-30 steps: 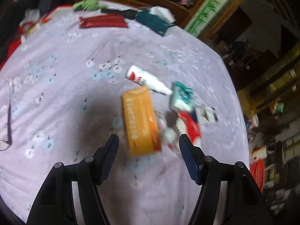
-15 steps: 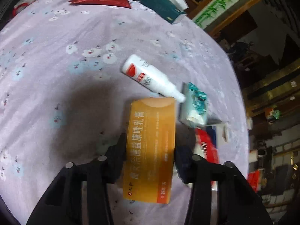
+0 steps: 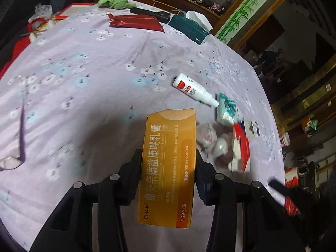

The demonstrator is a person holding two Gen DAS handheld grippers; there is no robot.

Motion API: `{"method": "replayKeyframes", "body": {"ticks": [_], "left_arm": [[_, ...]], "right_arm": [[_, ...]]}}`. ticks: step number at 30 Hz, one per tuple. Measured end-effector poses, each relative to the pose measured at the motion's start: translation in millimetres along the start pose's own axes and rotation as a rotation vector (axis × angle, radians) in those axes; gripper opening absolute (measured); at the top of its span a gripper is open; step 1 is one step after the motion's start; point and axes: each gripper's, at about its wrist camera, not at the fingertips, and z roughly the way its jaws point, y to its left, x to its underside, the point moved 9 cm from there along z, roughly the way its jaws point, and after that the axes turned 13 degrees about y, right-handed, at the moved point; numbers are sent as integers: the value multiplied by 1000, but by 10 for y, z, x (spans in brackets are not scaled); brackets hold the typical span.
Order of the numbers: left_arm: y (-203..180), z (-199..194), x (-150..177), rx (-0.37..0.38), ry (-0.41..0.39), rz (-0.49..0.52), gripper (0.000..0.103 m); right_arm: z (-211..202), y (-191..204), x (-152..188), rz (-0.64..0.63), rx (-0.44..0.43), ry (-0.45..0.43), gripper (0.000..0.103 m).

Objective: Collect trash
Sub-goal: 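Hold the orange box in the left gripper while the right gripper grasps the torn red carton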

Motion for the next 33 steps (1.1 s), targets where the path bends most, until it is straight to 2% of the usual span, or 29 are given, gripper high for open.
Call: {"method": "replayKeyframes", "body": {"ticks": [2, 7, 9, 11, 12, 13, 16, 18, 25, 33], "left_arm": [[25, -67, 85, -1, -6, 14, 44], [59, -159, 233, 4, -10, 30, 44], [62, -155, 282, 4, -4, 38, 44], [50, -141, 337, -10, 1, 55, 44], [32, -132, 360, -22, 2, 69, 44], [16, -127, 383, -32, 0, 81, 44], [-58, -116, 424, -48, -6, 115, 44], [-118, -116, 440, -56, -14, 130, 44], [-413, -180, 491, -75, -53, 189, 44], [-911, -252, 682, -99, -77, 286, 44]], "right_arm": [[83, 51, -42, -38, 25, 0, 49], [380, 58, -148, -87, 152, 14, 49], [467, 76, -210, -106, 167, 7, 48], [528, 46, -269, -91, 204, -7, 40], [535, 22, -291, -68, 195, -13, 23], [533, -11, -305, -42, 192, -14, 15], [389, -110, -323, 38, 152, -61, 11], [273, -156, -302, 71, 136, -83, 9], [-223, -202, -70, 200, -1, -128, 8], [-547, -445, 519, 364, -142, -98, 8]]}}
